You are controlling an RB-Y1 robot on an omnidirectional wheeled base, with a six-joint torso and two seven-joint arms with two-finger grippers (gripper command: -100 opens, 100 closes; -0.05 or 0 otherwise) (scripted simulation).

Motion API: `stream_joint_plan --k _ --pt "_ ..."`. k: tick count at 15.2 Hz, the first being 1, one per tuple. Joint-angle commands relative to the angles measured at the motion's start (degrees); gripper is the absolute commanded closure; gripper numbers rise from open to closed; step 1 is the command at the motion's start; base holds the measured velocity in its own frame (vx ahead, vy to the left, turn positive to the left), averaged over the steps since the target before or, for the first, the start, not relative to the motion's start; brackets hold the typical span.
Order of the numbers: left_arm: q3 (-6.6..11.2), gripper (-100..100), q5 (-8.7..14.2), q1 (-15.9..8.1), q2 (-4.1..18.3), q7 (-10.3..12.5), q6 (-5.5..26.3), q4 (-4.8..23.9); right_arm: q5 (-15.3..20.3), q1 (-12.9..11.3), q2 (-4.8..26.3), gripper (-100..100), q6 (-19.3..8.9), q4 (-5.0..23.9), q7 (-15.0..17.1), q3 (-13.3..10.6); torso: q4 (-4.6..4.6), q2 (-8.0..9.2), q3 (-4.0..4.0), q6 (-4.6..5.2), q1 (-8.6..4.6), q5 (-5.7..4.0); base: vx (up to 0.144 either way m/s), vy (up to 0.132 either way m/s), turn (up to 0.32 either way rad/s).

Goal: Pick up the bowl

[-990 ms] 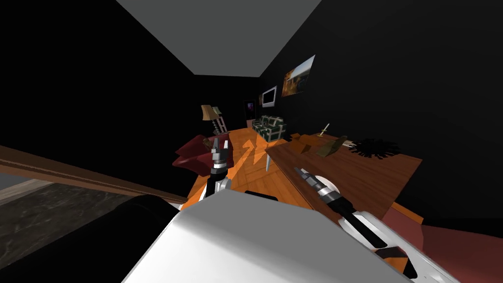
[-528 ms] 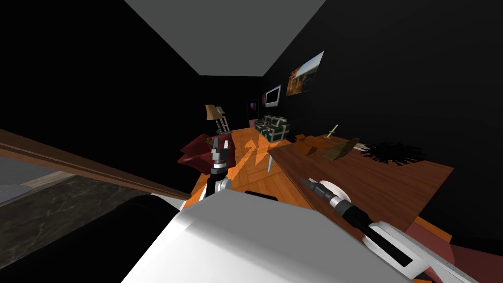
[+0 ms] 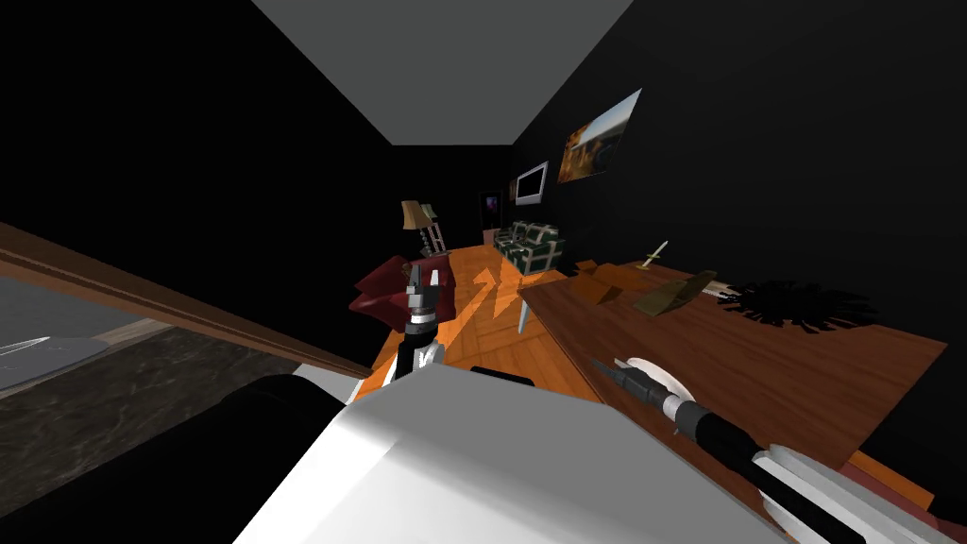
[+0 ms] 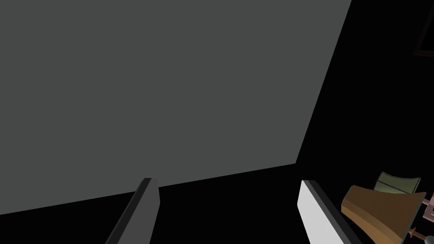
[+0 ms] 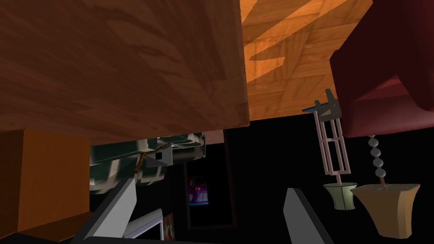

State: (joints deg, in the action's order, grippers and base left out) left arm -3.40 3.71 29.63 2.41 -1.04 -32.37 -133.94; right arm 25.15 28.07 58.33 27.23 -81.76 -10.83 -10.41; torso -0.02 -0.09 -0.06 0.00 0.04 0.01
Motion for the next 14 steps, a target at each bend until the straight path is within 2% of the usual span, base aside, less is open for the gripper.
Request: stream_joint_plan --k 1,3,4,5,6,8,10,11,12,13,14 --pt "0.00 0 0.0 0.0 0.0 0.0 0.0 0.0 1.2 -0.1 2.1 -100 0.2 2.9 -1.0 -1.3 0.00 0.00 0.00 0.00 0.00 0.00 0.028 0.010 0.086" --pt "0.00 0 0.0 0.0 0.0 0.0 0.0 0.0 1.2 -0.1 2.1 -100 0.2 3.6 -1.0 -1.3 0.00 -0.03 -0.01 -0.01 0.02 0.00 0.028 0.011 0.064" --pt "0.00 0 0.0 0.0 0.0 0.0 0.0 0.0 2.3 0.0 3.8 -100 0.4 5.7 -1.9 -2.4 0.00 -0.01 -0.01 0.01 0.02 0.00 0.028 0.017 0.096" --pt "0.00 0 0.0 0.0 0.0 0.0 0.0 0.0 2.3 0.0 3.8 -100 0.4 6.2 -1.9 -2.4 0.00 -0.02 -0.01 -0.01 0.03 0.01 0.034 0.012 0.086" --pt "0.00 0 0.0 0.0 0.0 0.0 0.0 0.0 3.3 0.0 5.4 -100 0.5 7.6 -2.7 -3.5 -0.01 -0.03 -0.02 -0.01 0.03 0.01 0.044 0.014 0.109" --pt "0.00 0 0.0 0.0 0.0 0.0 0.0 0.0 3.3 0.0 5.4 -100 0.5 8.7 -2.7 -3.5 -0.02 -0.07 -0.04 0.00 0.04 0.01 0.040 0.014 0.059" --pt "0.00 0 0.0 0.0 0.0 0.0 0.0 0.0 5.2 0.3 8.2 -100 0.9 13.3 -4.3 -5.8 -0.01 -0.07 -0.04 -0.03 0.03 0.00 0.047 0.022 0.149" --pt "-0.01 0 0.0 0.0 0.0 0.0 0.0 0.0 5.2 0.3 8.2 -100 0.9 13.6 -4.3 -5.8 -0.02 -0.11 -0.06 -0.04 0.06 0.02 0.059 0.022 0.147" --pt "0.00 0 0.0 0.0 0.0 0.0 0.0 0.0 6.1 0.4 9.4 -100 1.0 15.9 -5.0 -7.0 -0.03 -0.12 -0.07 0.00 0.07 0.03 0.062 0.021 0.090" --pt "0.00 0 0.0 0.0 0.0 0.0 0.0 0.0 6.1 0.4 9.4 -100 1.0 15.9 -5.0 -7.0 -0.03 -0.14 -0.08 0.00 0.08 0.02 0.058 0.016 0.063" --pt "0.00 0 0.0 0.0 0.0 0.0 0.0 0.0 7.0 0.5 10.4 -100 1.2 17.6 -5.8 -8.2 -0.03 -0.14 -0.08 0.00 0.07 0.02 0.059 0.016 0.137"
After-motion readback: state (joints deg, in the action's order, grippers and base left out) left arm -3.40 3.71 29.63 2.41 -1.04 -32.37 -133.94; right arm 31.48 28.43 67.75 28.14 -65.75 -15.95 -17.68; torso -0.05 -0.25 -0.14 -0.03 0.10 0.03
